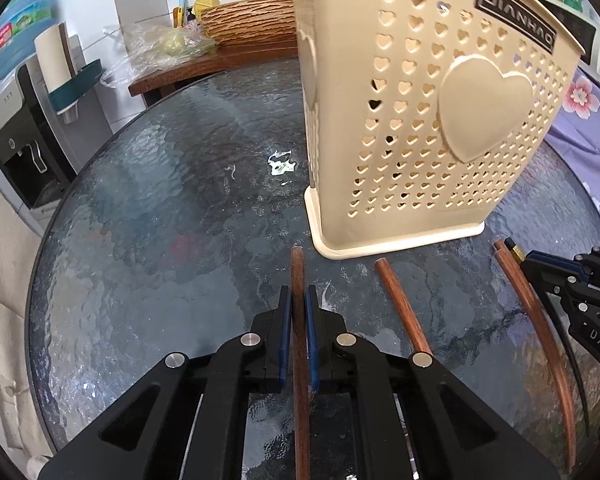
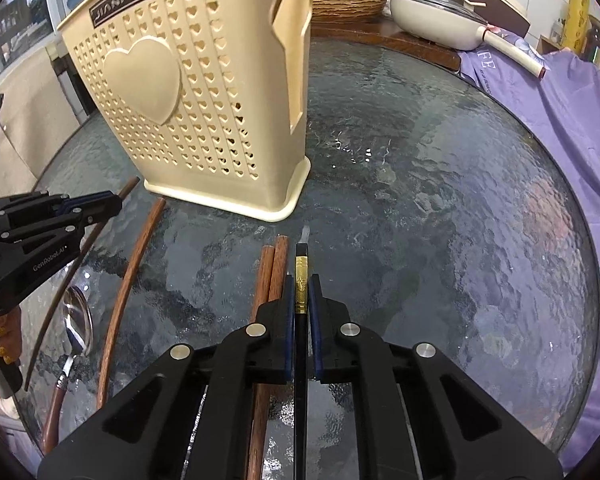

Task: Organize utensils
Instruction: 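Lift both chopsticks and carry them above the cream holder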

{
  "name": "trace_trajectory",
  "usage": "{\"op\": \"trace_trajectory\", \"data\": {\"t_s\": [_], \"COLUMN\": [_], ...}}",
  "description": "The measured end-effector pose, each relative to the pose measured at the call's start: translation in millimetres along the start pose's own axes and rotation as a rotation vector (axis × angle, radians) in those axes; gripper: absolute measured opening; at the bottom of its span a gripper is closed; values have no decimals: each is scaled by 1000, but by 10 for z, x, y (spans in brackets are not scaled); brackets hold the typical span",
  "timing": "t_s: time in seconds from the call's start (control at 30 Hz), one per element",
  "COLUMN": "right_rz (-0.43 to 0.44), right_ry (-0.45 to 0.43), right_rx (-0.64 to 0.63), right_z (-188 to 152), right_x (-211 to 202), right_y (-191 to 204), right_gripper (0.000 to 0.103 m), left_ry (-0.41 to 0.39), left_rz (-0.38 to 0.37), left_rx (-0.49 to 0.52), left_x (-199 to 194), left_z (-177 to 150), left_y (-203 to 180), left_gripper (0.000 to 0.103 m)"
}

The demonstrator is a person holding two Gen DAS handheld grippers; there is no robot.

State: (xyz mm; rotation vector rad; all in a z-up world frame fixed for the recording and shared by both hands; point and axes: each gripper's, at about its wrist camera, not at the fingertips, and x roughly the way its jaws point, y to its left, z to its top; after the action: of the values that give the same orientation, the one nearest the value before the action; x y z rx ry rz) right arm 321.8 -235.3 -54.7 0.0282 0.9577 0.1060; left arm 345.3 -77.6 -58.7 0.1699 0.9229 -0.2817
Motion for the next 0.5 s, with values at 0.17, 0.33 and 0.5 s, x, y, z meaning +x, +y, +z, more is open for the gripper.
{"op": "trace_trajectory", "data": {"t_s": [0.17,0.33,0.5], "right_rz": [38,92,136], "right_ry": [-28,-82,-153], "right_rx": [20,40,54], "right_z": [12,10,23], "right_x": [-44,-196,-441], "right_y": [-85,-145,-205], "right_gripper": [7,7,7], "left_ry": [-27,-77,-141], "left_rz": [-25,-56,-79], "left_rx": [-14,-24,-29], "left_x": [-119,-329,-619], "left_z": [16,43,64], "left_y": [55,99,140], "left_gripper": [7,7,7]}}
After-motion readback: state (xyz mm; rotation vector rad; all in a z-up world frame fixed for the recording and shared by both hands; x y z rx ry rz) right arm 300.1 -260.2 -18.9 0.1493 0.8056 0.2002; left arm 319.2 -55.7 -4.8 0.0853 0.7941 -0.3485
